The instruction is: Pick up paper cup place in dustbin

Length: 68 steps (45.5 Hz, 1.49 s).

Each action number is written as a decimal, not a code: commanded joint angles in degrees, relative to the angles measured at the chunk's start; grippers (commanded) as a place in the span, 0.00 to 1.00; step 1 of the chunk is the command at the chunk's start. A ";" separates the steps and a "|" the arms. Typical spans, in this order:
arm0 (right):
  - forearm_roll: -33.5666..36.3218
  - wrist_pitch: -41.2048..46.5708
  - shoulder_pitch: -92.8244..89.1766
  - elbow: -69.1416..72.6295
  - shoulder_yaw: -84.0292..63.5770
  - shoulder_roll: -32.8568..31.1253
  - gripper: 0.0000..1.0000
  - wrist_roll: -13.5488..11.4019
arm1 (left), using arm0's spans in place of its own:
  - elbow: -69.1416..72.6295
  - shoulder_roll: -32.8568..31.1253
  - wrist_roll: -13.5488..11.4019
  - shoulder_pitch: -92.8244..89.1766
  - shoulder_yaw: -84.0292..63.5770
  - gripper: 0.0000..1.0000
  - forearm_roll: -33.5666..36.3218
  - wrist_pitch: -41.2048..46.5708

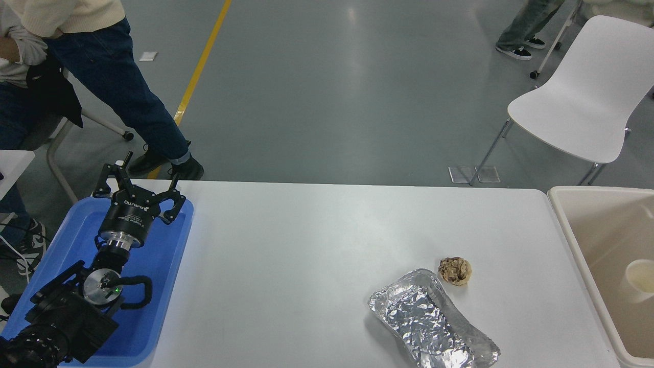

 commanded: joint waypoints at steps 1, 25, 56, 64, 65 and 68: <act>0.09 -3.64 -0.18 0.55 1.40 0.15 1.00 0.04 | 0.01 0.00 0.00 0.00 0.00 1.00 0.06 -0.01; -0.26 -3.55 1.48 4.42 1.48 -0.55 1.00 -0.05 | 0.01 0.00 0.09 -0.09 0.00 1.00 -0.02 -0.01; -4.22 -3.20 30.21 42.99 -24.59 -11.63 1.00 0.04 | 0.01 0.00 0.18 -0.18 0.00 1.00 0.06 -0.01; -4.04 -2.93 42.00 54.68 -34.19 -10.22 1.00 0.13 | 0.01 0.00 0.26 -0.18 0.00 1.00 0.06 -0.01; -4.04 -2.59 43.14 56.43 -34.46 -10.31 1.00 0.13 | 0.01 0.00 0.26 -0.18 0.00 1.00 0.06 -0.01; -3.78 -1.09 46.91 60.48 -35.86 -10.39 1.00 0.13 | 0.01 0.00 0.26 -0.18 0.00 1.00 0.06 -0.01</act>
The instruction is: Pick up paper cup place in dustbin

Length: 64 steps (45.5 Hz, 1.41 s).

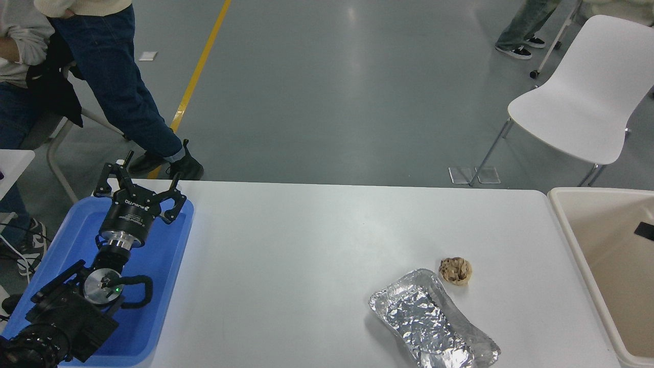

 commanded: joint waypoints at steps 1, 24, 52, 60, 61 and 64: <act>0.14 2.38 16.11 16.99 -11.52 -0.20 1.00 0.00 | 0.00 0.00 0.03 0.00 0.00 1.00 0.00 -0.01; 0.49 46.48 43.98 20.16 -28.40 12.71 1.00 0.09 | 0.00 0.00 0.03 0.00 0.00 1.00 0.00 -0.01; -0.30 48.35 57.17 25.43 -20.59 24.05 1.00 -0.09 | 0.00 0.09 -0.14 0.17 0.00 1.00 -0.08 -0.01; -0.03 48.35 60.16 27.81 -15.76 25.29 1.00 -0.09 | 0.00 0.09 -0.14 0.17 0.00 1.00 -0.08 -0.01; -0.03 48.35 59.98 27.72 -15.23 25.29 1.00 -0.09 | 0.00 0.09 -0.14 0.17 0.00 1.00 -0.08 -0.01; -0.12 48.35 59.37 27.63 -14.52 25.29 1.00 -0.09 | 0.00 0.09 -0.14 0.17 0.00 1.00 -0.08 -0.01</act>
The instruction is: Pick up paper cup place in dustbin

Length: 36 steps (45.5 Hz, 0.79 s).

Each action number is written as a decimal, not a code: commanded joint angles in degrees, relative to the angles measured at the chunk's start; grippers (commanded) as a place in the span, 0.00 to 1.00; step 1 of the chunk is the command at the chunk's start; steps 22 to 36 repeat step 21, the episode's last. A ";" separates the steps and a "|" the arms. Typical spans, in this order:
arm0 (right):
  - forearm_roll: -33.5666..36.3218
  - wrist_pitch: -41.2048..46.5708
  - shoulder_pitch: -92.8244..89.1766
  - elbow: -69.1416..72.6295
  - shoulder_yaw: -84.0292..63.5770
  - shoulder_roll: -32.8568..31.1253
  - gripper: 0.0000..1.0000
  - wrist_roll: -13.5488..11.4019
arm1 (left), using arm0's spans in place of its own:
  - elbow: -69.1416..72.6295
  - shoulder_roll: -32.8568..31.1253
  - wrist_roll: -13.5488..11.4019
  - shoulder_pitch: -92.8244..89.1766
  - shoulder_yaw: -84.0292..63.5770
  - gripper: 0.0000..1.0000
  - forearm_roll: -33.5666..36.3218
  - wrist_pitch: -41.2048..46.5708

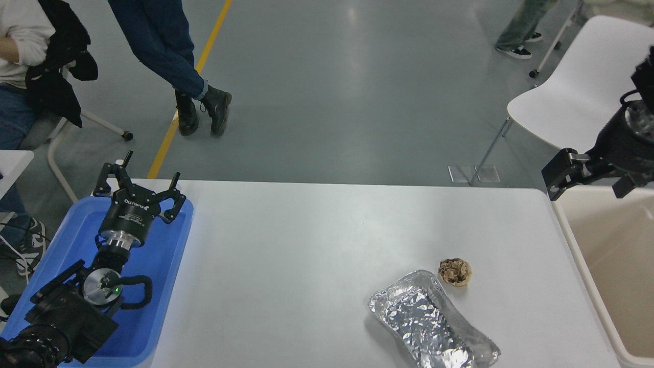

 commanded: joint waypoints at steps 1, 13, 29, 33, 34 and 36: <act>0.07 0.36 1.66 1.55 4.40 2.59 1.00 -0.01 | 0.00 0.00 -0.03 0.03 0.00 1.00 -0.01 0.01; 0.16 0.36 0.51 1.11 6.42 5.14 1.00 -0.01 | 0.00 0.00 -0.03 0.03 0.00 1.00 -0.01 0.01; 0.68 0.36 0.87 0.94 5.28 5.67 1.00 -0.01 | 0.00 0.00 0.06 -0.06 0.00 1.00 -0.01 0.01; 0.68 0.36 0.87 0.94 5.28 5.67 1.00 -0.01 | 0.00 0.00 0.06 -0.06 0.00 1.00 -0.01 0.01; 0.68 0.36 0.87 0.94 5.28 5.67 1.00 -0.01 | 0.00 0.00 0.06 -0.06 0.00 1.00 -0.01 0.01; 0.68 0.36 0.87 0.94 5.28 5.67 1.00 -0.01 | 0.00 0.00 0.06 -0.06 0.00 1.00 -0.01 0.01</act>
